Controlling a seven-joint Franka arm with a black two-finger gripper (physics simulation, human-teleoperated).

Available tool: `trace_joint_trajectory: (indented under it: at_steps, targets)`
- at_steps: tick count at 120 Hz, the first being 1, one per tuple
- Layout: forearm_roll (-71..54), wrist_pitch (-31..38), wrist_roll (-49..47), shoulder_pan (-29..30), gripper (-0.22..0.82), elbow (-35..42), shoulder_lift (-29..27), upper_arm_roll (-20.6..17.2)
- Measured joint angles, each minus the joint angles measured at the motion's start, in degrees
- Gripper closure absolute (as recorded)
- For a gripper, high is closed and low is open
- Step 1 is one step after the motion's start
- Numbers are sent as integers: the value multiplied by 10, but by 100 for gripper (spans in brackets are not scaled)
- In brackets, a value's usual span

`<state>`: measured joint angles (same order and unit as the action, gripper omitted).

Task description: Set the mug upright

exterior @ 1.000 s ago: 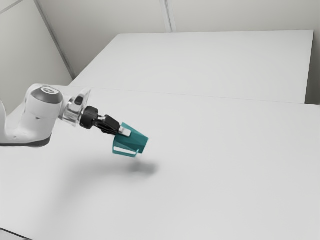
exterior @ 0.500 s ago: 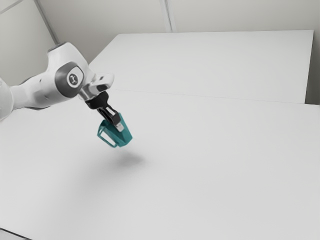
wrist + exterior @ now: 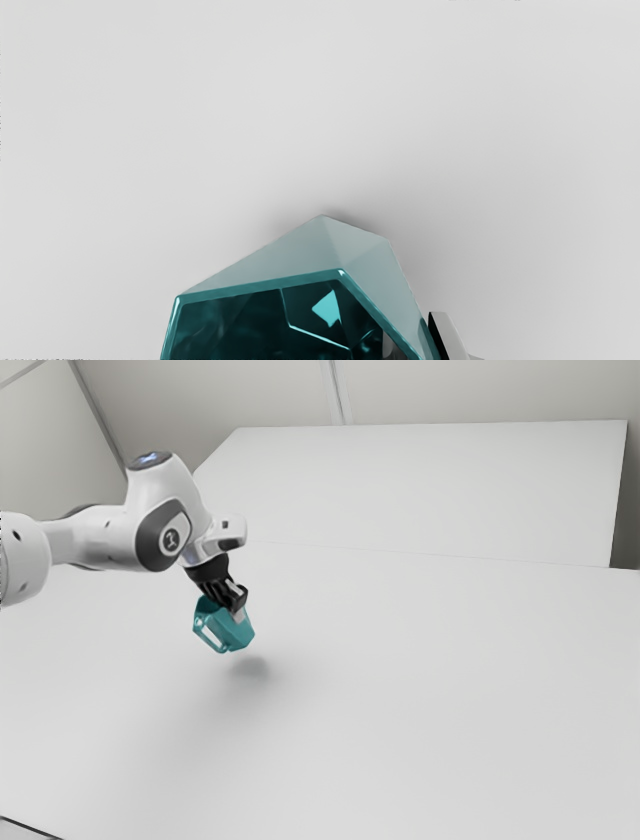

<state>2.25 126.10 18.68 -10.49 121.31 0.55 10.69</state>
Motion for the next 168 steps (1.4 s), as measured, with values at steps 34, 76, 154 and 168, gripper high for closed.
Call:
trace_joint_trajectory:
  at_steps: [34, 76, 154, 168]
  targets:
    - [-2, 39, -53, 11, 78, -2, 43, -1]
    - [2, 68, -91, 17, 78, -3, 69, -8]
    - [20, 40, -105, 19, 42, -55, 38, -9]
    - [15, 11, -104, 20, 32, -73, 21, -9]
